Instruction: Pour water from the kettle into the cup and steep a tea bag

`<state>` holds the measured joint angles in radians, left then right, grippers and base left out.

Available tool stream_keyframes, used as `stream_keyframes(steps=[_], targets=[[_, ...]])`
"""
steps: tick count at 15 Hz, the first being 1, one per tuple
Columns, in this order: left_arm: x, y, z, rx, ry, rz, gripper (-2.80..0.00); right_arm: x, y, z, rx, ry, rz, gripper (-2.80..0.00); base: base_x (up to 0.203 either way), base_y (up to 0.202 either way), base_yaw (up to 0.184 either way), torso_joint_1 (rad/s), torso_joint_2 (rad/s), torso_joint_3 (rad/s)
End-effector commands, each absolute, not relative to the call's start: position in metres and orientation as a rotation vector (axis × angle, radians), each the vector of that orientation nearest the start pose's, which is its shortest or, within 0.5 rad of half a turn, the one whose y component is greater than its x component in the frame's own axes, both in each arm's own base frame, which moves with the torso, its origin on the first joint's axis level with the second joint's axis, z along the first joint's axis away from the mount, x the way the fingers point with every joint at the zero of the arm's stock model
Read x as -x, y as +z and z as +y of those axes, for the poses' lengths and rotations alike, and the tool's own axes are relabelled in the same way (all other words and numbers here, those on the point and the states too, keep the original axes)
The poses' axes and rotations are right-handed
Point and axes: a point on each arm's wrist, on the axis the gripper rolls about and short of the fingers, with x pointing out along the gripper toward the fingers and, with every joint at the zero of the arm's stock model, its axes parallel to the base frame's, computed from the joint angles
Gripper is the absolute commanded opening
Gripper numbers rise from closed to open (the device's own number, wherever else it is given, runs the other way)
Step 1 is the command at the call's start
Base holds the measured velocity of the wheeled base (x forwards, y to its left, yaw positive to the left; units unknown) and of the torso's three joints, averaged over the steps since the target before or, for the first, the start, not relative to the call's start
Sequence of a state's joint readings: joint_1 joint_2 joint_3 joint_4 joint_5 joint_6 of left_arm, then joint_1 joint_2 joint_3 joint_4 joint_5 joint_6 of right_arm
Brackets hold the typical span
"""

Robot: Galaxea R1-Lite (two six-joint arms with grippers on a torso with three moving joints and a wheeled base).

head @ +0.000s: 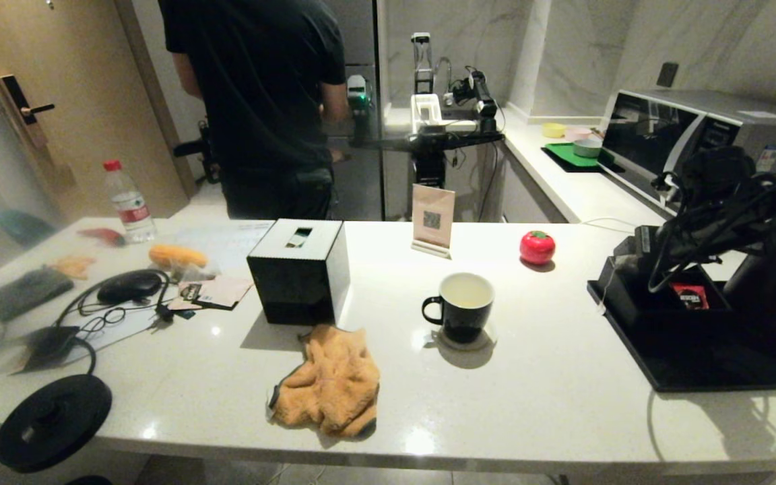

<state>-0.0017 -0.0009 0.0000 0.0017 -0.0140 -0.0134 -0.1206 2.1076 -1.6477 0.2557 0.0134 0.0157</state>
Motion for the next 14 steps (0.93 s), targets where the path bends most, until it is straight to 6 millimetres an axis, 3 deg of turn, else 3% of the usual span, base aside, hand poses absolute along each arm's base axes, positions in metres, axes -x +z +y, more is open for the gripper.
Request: stream_keyframes(steps=[1, 14], targets=[[0.0228, 0.0753, -0.0003, 0.014, -0.015, 0.002, -2.8, -0.4193, 0.1795, -0.0486, -0.091, -0.125, 0.717, 0.0, 0.0, 0.0, 0.0, 0.0, 0.0, 0.0], [0.0228, 0.0753, -0.0003, 0.014, -0.015, 0.002, -2.8, -0.421, 0.1779, -0.0428, -0.16, -0.145, 0.713, 0.0, 0.0, 0.0, 0.0, 0.0, 0.0, 0.0]])
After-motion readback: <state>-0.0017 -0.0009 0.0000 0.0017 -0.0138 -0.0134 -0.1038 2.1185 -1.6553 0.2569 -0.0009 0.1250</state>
